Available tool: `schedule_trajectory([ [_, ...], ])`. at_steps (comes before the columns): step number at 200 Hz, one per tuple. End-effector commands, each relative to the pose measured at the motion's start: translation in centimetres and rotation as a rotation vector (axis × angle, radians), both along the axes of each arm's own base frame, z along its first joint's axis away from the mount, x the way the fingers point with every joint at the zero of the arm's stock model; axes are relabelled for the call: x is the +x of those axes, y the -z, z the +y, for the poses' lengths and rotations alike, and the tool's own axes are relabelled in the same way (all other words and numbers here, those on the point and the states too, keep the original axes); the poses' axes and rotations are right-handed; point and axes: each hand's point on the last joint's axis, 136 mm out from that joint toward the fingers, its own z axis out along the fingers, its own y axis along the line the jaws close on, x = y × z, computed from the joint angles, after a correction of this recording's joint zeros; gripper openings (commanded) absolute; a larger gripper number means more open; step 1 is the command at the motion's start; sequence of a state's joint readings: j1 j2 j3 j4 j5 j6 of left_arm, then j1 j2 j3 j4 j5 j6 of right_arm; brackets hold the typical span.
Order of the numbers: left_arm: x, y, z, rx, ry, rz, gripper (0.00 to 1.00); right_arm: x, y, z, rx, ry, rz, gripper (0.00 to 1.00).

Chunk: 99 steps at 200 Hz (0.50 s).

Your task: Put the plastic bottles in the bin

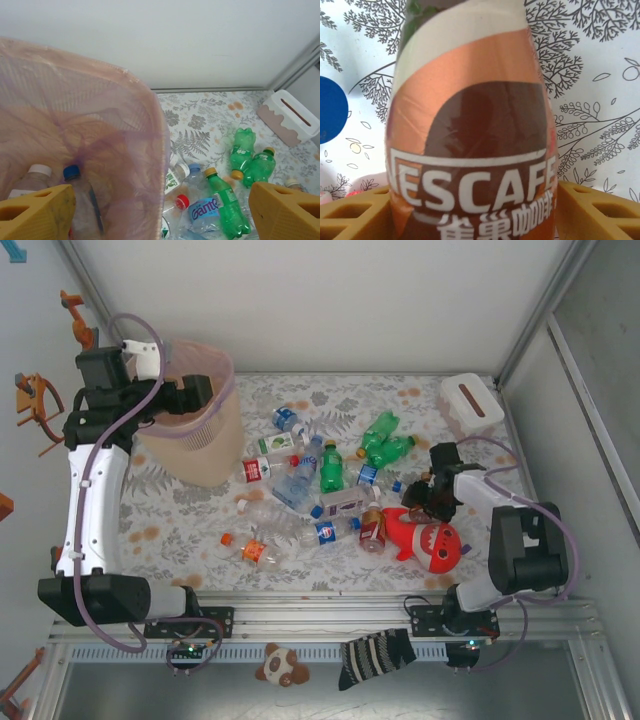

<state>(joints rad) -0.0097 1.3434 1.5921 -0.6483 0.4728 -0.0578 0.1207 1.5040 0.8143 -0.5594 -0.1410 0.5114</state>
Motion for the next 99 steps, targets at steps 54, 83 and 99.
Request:
schedule_trajectory([
  [54,-0.8,-2.5,-2.5,-0.095,0.074,-0.112,0.89,-0.2,-3.3,-0.2,-0.008,0.005,-0.101,0.63],
  [83,-1.1,-3.1,-3.1,-0.136,0.098,-0.14,0.89,0.0,-5.1,-0.5,-0.024,-0.003,-0.161,0.6],
  [99,-1.3,-3.5,-3.6,-0.157,0.117,-0.156,0.89,0.4,-6.6,-0.4,-0.016,-0.016,-0.212,0.6],
])
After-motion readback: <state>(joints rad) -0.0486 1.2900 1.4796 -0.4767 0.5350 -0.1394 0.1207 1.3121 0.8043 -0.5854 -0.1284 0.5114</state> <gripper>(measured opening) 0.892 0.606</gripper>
